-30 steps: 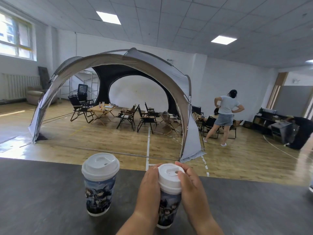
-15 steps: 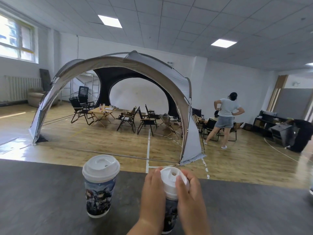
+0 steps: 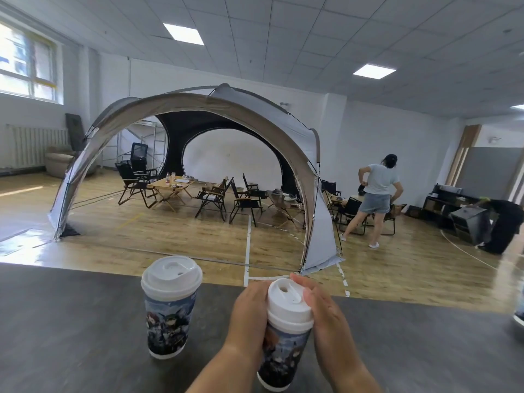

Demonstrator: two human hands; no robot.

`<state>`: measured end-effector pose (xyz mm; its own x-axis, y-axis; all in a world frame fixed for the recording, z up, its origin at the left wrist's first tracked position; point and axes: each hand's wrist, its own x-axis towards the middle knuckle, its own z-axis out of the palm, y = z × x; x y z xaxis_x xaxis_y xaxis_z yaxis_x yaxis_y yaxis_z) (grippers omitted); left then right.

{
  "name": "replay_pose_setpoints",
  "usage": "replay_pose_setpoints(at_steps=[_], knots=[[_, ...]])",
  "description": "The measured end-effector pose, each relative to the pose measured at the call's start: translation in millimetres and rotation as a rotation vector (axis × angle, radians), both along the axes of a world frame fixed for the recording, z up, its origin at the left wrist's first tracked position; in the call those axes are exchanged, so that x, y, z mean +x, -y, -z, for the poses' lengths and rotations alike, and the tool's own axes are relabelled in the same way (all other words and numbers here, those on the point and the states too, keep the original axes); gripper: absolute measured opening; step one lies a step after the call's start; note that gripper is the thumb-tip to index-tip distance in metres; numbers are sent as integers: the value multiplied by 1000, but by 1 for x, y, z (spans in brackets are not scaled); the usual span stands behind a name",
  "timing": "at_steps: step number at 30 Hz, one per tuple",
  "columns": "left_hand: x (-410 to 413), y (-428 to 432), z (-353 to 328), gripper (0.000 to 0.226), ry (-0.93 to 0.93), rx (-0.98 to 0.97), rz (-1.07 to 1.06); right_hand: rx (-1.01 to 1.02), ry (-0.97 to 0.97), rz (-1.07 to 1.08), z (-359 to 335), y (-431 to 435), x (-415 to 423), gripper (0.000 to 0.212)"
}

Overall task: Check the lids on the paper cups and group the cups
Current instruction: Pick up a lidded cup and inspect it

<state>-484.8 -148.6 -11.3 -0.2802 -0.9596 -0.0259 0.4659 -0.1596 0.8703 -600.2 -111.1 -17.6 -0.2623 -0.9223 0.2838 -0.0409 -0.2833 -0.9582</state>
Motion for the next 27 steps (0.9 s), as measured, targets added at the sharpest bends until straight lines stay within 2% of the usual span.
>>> replay_pose_setpoints(at_steps=[3,6,9,13,15,18,20,23,27], knots=[[-1,-1,3,20,64,-44,-142,-71,-50,166,15,-3,14,55],[-5,-5,5,17,76,-21,-169,-149,-172,312,23,-7,31,52],[-8,-6,3,20,20,75,-143,-206,-253,346,25,-6,33,43],[-6,-9,1,19,26,74,-144,-236,-243,334,25,0,26,42],[3,-13,-8,29,56,8,-68,-224,-221,289,11,-1,19,44],[23,-14,-28,56,130,-235,50,-259,-58,151,-40,-3,-1,35],[32,-17,-41,55,199,-332,152,-242,68,49,-81,-2,-15,37],[32,-31,-53,55,116,-280,362,-111,331,-118,-125,2,-23,42],[24,-47,-58,58,-109,-176,444,-58,419,-182,-136,8,-15,51]])
